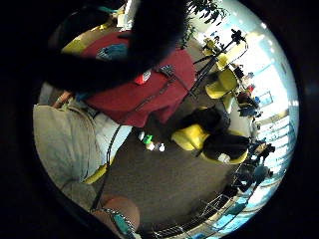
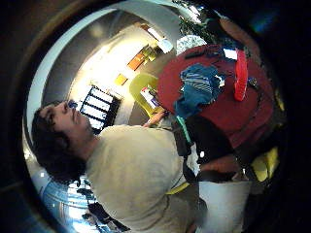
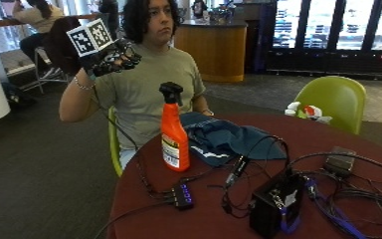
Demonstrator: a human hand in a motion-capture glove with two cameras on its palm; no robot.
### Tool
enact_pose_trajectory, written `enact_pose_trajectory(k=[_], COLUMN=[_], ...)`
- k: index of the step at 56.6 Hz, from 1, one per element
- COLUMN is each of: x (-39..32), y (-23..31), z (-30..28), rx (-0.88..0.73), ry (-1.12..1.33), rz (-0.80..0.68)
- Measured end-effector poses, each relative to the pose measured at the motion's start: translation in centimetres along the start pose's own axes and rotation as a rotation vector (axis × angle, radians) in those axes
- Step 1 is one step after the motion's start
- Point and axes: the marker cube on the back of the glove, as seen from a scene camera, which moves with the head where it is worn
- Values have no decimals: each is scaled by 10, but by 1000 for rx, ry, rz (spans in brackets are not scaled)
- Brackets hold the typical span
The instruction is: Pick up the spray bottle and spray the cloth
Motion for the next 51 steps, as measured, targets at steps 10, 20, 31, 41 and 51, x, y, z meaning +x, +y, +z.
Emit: enact_pose_trajectory(k=[10,20,31,41,51], x=[-2,-2,4,13,29], y=[1,4,3,-7,-30], z=[1,0,-1,18,51], rx=[-45,-64,-78,-60,19], ry=[2,5,-3,-55,-218], rz=[10,22,21,42,127])
